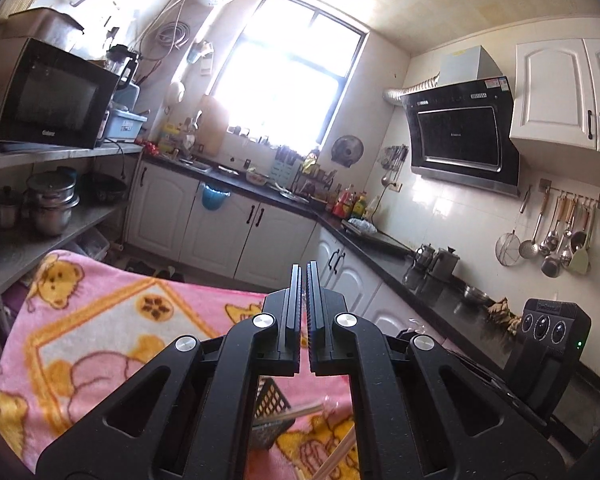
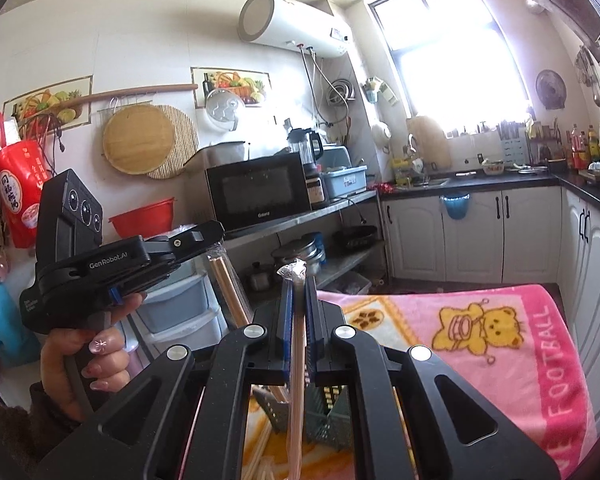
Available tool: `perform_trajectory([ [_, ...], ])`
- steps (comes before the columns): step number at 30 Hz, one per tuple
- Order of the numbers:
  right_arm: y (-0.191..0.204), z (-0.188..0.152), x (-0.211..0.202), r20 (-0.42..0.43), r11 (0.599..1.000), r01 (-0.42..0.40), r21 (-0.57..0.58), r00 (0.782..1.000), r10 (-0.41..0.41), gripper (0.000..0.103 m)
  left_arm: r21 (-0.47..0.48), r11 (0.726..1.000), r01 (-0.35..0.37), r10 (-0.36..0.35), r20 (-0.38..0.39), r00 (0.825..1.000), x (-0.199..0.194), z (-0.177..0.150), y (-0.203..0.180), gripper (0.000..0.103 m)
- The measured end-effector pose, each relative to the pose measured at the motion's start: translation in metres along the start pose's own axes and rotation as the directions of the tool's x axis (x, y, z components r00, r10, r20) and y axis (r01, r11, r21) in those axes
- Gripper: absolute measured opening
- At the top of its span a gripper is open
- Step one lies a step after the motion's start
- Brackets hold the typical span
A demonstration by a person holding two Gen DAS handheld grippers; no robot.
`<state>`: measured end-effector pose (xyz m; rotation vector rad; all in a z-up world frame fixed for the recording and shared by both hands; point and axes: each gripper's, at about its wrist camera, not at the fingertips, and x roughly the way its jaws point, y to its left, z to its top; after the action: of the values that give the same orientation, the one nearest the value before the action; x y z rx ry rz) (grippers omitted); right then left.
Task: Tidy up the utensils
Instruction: 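Raise both held chopsticks and carry them above the green basket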
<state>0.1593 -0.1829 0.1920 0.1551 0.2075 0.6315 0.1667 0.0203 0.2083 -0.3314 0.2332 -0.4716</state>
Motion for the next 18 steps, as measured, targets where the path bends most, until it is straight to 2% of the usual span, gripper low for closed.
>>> perform_trajectory([
  [10,-0.009,0.028,0.010,0.066,0.999,0.037,-0.009,0.997,-0.036,0.006,0.016,1.000,0.018,-0.018,0.044,0.999,0.008,0.020,-0.008,0.001],
  [18,-0.018,0.045,0.021,0.130,0.998,0.061,-0.020,0.990,-0.058,0.006,0.014,1.000,0.006,-0.007,0.047,0.999,0.024,0.024,-0.006,0.001],
])
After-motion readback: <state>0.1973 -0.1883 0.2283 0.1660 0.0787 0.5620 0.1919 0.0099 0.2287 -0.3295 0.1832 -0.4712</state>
